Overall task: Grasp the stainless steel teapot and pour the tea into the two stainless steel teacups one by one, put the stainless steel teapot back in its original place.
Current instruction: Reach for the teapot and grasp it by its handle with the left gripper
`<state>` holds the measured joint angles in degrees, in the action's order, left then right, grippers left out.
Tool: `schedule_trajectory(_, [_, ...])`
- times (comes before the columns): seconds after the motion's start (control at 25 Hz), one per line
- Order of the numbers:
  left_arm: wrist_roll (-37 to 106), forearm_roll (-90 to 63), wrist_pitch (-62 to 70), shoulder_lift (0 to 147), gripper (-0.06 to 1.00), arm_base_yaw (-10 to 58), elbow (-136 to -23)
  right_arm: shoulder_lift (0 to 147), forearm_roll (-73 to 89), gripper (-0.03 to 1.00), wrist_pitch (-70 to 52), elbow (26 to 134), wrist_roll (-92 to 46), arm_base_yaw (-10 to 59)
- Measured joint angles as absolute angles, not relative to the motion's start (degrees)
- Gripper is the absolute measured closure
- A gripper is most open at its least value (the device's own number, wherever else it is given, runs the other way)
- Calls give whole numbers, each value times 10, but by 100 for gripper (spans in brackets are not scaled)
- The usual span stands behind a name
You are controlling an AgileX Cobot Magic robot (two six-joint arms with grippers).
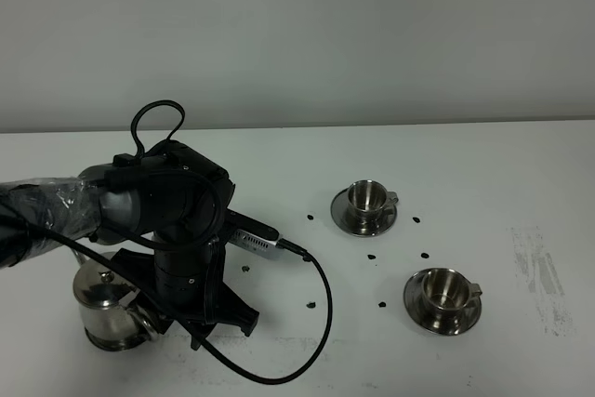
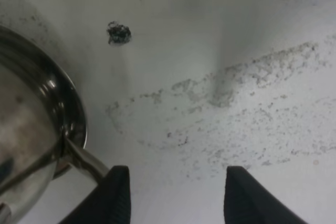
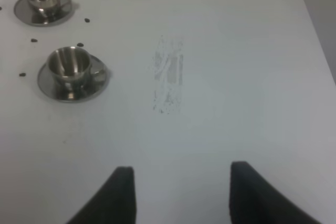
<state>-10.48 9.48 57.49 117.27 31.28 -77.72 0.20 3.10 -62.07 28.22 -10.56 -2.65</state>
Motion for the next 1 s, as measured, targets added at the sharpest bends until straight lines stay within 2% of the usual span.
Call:
schedule_trajectory(0.56, [-125, 107, 572, 1111, 47, 313, -700, 2, 31, 54, -621, 282, -105, -26])
schedule_trajectory(1.0, [-137, 112, 478, 1091, 47, 313, -679, 2, 31, 54, -621, 282, -105, -26])
